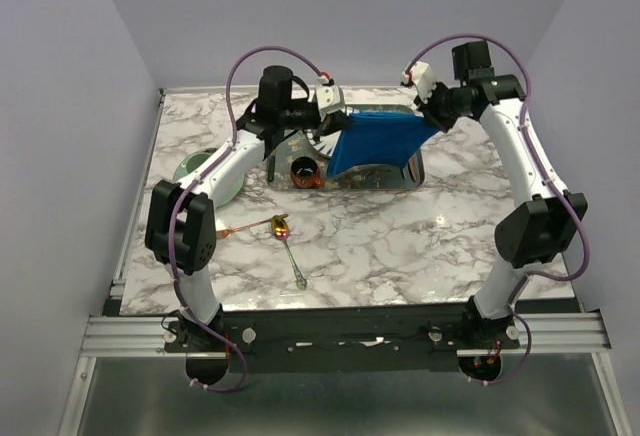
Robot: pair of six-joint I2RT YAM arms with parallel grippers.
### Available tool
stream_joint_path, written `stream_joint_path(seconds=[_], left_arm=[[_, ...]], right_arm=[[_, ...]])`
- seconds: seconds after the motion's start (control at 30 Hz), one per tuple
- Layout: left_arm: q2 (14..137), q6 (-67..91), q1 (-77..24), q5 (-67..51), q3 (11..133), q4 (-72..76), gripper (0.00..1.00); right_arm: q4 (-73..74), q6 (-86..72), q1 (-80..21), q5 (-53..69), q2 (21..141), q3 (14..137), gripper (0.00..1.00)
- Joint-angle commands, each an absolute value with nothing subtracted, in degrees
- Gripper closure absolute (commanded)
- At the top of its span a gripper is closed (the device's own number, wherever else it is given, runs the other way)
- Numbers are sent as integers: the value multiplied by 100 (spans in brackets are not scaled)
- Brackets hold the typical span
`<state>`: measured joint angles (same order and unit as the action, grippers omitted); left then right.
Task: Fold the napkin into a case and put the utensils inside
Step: Pick up the upper triangle-folded napkin from the center of the board, then turn over the upper triangle folded napkin at the center of the board.
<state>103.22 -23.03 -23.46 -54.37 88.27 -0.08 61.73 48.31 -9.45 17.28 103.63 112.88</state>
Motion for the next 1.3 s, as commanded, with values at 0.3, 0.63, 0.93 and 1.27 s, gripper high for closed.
stream_joint_path(seconds=[0.3, 0.63, 0.93, 1.27], left_arm=[[9871, -3893, -2443, -5757, 6918, -474, 100], [9580, -4578, -2804, -5731, 6074, -1229, 100], [9308, -5563, -3111, -5555, 5617, -2153, 100], [9132, -6284, -3568, -5274, 5309, -2619, 100]], right_arm=[[4069, 4729, -1011, 623, 8852, 7473, 99], [3990, 4763, -1467, 659, 8219, 5907, 99], [4157, 4861, -1854, 677, 7761, 4957, 99], [4526, 4676, -2338, 800, 7814, 4518, 99]])
